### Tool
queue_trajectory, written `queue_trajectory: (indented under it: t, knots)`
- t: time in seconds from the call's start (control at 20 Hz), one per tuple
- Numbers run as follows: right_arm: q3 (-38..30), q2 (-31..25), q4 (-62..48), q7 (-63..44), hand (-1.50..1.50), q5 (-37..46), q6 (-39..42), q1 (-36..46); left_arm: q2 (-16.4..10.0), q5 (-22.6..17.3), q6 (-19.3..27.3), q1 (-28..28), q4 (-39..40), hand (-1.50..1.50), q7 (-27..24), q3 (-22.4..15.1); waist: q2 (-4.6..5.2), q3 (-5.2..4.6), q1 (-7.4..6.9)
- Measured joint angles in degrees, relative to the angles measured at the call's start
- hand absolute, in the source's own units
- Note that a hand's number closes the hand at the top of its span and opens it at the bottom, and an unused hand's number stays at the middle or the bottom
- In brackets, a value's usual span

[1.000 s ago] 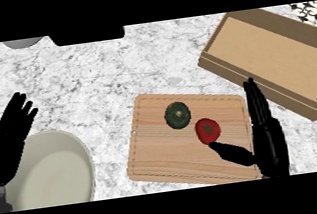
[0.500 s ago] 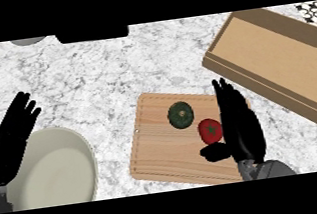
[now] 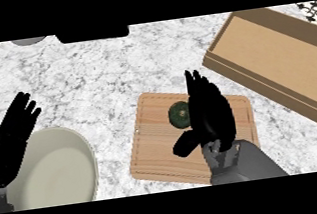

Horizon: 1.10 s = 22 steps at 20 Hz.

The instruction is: Pick the squash from the cutting board and place it in the cardboard box

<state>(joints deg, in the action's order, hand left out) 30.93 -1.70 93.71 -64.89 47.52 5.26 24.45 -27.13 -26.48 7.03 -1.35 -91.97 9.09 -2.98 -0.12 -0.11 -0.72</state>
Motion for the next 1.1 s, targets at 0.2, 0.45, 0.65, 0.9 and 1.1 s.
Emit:
queue_trajectory:
  t: [0.2, 0.45, 0.65, 0.9, 1.1]
  knots:
    - [-0.4, 0.6, -1.8, -1.0, -1.5, -2.0, 1.2, 1.4, 0.9, 0.9, -0.1, 0.7, 0.3, 0.0, -0.7, 0.0, 0.04, 0.04, 0.18]
    - [-0.3, 0.8, -3.3, -1.4, -1.5, -3.0, 1.9, 1.7, 0.8, 1.1, -0.4, 0.5, -0.7, 0.0, 0.6, 1.2, 0.03, 0.07, 0.32]
    - [0.3, 0.9, -5.3, -1.2, -1.5, -3.5, 1.2, 3.4, 1.6, 1.8, -0.6, -0.3, -0.3, 0.0, 1.4, 1.6, 0.07, 0.09, 0.33]
    - [0.5, 1.0, -8.2, 0.0, -1.5, -3.2, 0.4, 5.2, 2.4, 2.2, -2.1, -0.2, 0.2, 0.0, 1.2, 2.9, 0.1, 0.1, 0.34]
    - [1.1, 1.1, -12.6, 0.8, -1.5, -3.1, -0.6, 7.4, 3.2, 3.3, -2.1, -0.7, -0.1, 0.0, 2.0, 3.0, 0.13, 0.1, 0.24]
